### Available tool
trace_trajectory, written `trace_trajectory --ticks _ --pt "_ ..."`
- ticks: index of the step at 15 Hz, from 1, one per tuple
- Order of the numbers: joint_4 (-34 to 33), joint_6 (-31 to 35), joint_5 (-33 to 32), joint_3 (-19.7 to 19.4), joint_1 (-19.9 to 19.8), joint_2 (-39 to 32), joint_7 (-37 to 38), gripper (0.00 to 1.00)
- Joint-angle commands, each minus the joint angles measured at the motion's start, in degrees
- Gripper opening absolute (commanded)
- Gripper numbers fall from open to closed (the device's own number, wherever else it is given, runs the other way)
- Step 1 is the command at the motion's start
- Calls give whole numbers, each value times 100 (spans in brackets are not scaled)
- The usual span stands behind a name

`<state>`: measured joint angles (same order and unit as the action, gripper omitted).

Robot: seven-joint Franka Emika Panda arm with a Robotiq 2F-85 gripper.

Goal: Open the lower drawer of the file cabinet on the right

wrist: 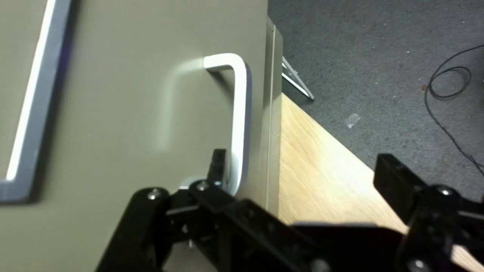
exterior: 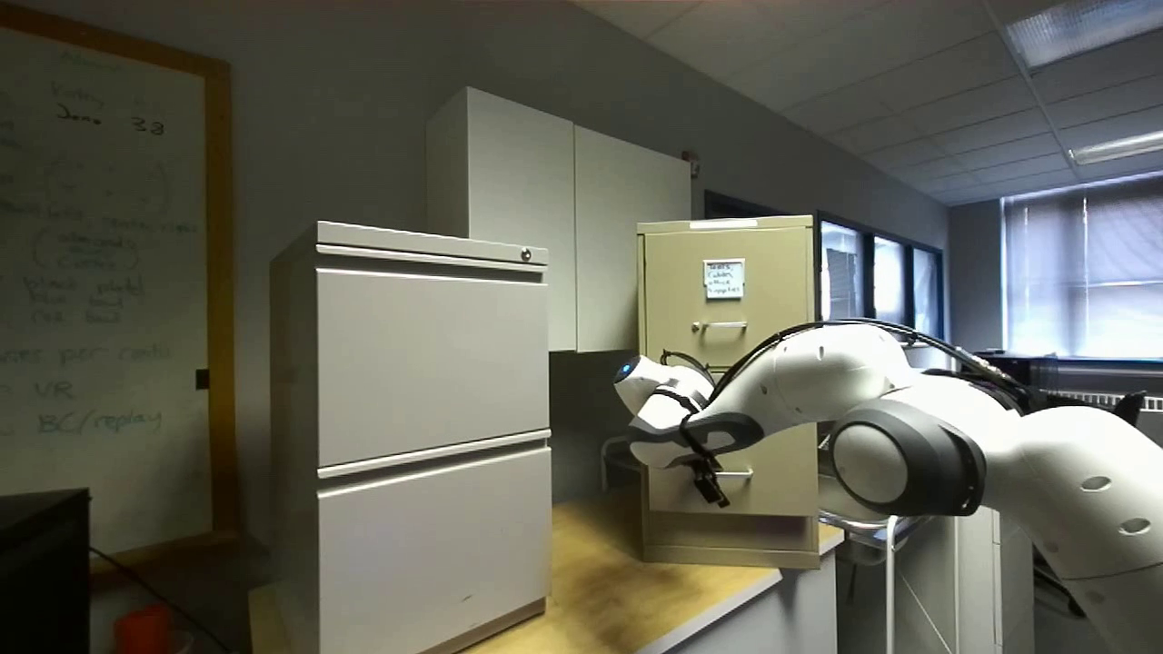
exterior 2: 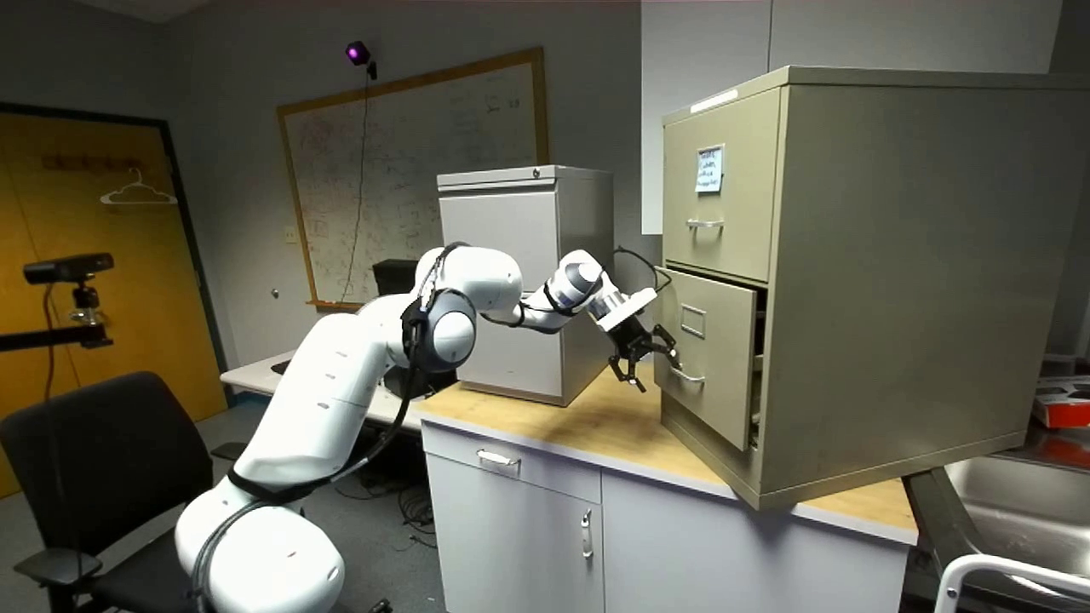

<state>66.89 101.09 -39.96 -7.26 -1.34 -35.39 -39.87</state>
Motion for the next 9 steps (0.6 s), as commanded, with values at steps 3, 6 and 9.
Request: trace_trajectory --ticks 3,6,9 --pt "-816 -1220 613 493 233 -615 122 74" --pt "-908 -1582 591 542 304 -615 163 58" --pt "-985 -1878 577 584 390 -588 176 37"
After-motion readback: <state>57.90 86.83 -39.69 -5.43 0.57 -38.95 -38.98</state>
